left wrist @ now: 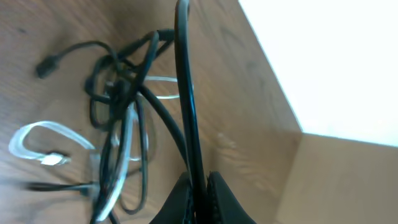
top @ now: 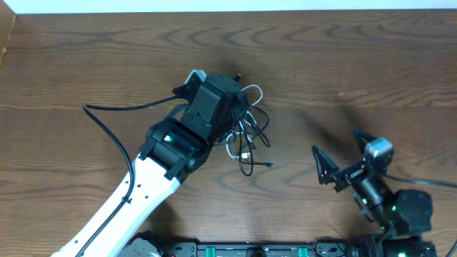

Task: Untangle cables
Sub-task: 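Lift the cable bundle with the left gripper toward the center, then move the right gripper toward the cables hanging from the left gripper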

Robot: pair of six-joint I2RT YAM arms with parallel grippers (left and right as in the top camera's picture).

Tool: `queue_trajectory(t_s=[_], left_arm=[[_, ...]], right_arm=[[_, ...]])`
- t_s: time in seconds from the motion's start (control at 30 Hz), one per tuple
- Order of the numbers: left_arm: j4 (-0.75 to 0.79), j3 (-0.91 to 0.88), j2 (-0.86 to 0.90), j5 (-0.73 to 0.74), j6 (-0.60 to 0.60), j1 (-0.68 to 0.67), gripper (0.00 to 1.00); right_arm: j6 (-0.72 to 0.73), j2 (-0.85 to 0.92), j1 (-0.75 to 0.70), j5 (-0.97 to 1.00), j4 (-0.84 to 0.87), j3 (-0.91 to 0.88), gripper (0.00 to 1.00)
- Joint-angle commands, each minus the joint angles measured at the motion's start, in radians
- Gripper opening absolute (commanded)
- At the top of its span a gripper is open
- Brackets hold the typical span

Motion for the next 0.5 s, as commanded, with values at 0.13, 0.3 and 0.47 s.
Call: queue_trajectory(t_s=[0.13,0.3,0.47], left_arm=[[0.068,0.021,-0.002,-0.01,-0.032,0.004,0.08],[0.099,0.021,-0.002,0.064,0.127,0.004,0.08],[0.135,0.021,-0.006,0.225,0.397,0.004,0.08]], right_arm=[[-0.087,0.353,0.002,-0.323,0.008,0.159,0.99],[-0.055,0.515,0.002,-0.328,0.1,0.159,0.99],[0.166,0.615,0.002,-0.347,0.25,0.159,0.99]])
